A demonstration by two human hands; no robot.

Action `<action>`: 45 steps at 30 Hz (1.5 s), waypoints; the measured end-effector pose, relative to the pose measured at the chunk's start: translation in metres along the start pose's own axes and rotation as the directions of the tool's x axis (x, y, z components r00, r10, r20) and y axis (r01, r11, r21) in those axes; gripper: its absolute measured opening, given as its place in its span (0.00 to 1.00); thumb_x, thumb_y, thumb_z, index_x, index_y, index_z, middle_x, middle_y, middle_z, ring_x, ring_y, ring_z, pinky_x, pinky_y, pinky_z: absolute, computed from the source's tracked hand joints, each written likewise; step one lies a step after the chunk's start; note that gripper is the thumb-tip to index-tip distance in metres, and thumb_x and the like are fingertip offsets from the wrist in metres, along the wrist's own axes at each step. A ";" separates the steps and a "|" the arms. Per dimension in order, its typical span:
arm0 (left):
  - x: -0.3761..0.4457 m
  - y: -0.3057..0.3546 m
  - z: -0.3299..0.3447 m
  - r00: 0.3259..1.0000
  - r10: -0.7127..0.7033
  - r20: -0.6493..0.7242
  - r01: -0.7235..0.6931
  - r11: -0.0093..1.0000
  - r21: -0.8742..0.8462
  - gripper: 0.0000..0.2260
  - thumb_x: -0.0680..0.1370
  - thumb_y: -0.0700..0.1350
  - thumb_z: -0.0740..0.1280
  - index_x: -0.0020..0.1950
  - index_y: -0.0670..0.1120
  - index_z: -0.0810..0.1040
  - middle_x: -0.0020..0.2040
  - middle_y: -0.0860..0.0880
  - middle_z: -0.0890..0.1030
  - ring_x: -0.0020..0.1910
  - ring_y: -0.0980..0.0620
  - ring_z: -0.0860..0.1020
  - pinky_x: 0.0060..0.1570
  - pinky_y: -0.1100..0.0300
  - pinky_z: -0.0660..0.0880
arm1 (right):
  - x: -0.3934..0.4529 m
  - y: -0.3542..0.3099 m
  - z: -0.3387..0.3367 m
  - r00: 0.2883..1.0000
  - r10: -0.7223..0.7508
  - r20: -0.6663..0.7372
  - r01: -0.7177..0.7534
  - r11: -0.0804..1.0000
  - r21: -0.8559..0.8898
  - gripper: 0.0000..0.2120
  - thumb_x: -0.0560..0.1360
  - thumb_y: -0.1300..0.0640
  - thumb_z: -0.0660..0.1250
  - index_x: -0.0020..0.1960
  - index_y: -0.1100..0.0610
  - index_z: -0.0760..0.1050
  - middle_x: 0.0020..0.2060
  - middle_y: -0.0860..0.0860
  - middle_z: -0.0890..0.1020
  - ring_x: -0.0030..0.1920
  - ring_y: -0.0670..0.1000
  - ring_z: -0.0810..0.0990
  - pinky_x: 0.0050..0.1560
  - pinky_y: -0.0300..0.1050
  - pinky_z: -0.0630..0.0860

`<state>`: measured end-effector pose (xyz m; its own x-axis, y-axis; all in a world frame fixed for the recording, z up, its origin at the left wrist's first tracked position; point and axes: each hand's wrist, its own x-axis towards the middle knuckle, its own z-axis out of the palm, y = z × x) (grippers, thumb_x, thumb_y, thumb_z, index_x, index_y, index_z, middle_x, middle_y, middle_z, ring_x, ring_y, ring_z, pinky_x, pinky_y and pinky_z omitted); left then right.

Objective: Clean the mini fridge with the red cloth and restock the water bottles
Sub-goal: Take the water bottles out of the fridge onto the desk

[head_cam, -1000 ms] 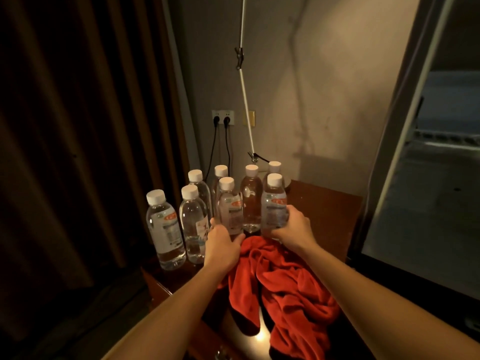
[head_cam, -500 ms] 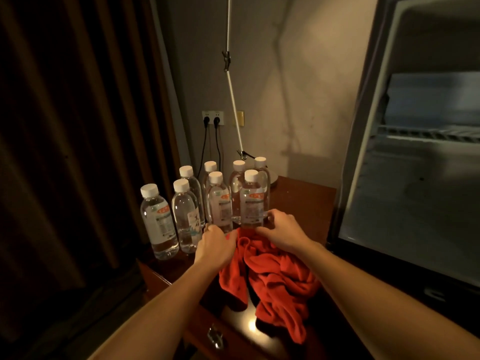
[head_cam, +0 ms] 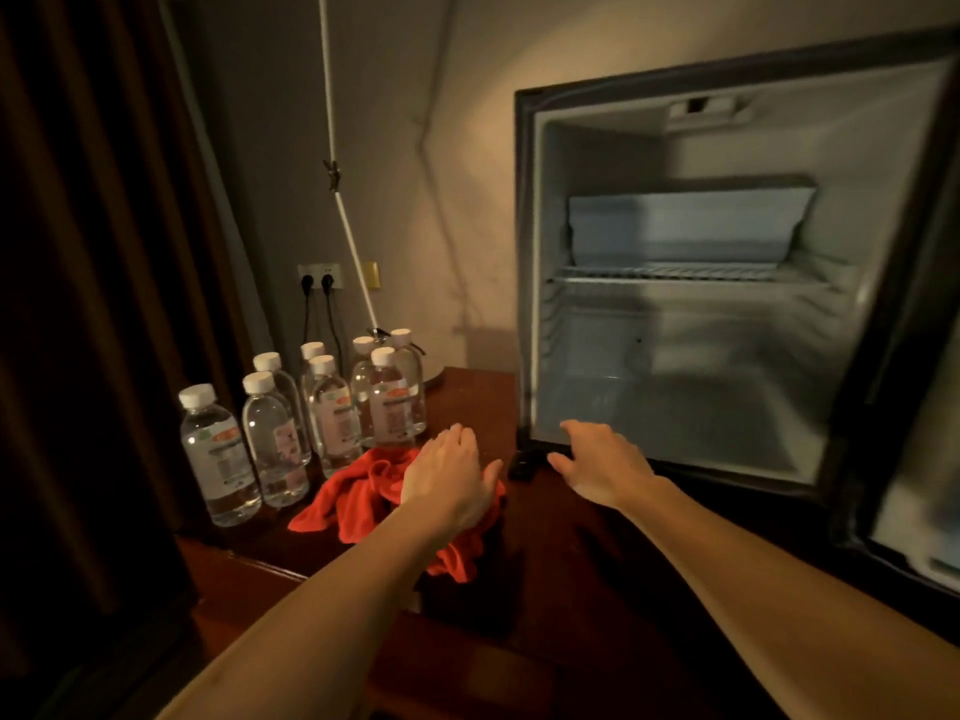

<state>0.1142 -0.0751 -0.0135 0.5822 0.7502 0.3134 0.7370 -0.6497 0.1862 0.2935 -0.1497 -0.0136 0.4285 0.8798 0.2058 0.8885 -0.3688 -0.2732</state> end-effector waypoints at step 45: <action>0.091 0.109 0.006 0.873 0.483 -0.072 -0.486 0.874 -0.025 0.23 0.82 0.60 0.54 0.67 0.45 0.70 0.65 0.47 0.75 0.66 0.47 0.73 0.68 0.54 0.66 | -0.047 0.088 -0.096 0.922 0.303 -0.241 -0.346 0.924 -0.162 0.24 0.79 0.42 0.57 0.71 0.53 0.67 0.66 0.53 0.74 0.64 0.55 0.72 0.57 0.49 0.72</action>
<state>0.2491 -0.0769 0.0292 0.8394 0.3319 0.4304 0.3524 -0.9352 0.0340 0.3671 -0.2525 0.0426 0.7042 0.6268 0.3336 0.6991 -0.6942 -0.1714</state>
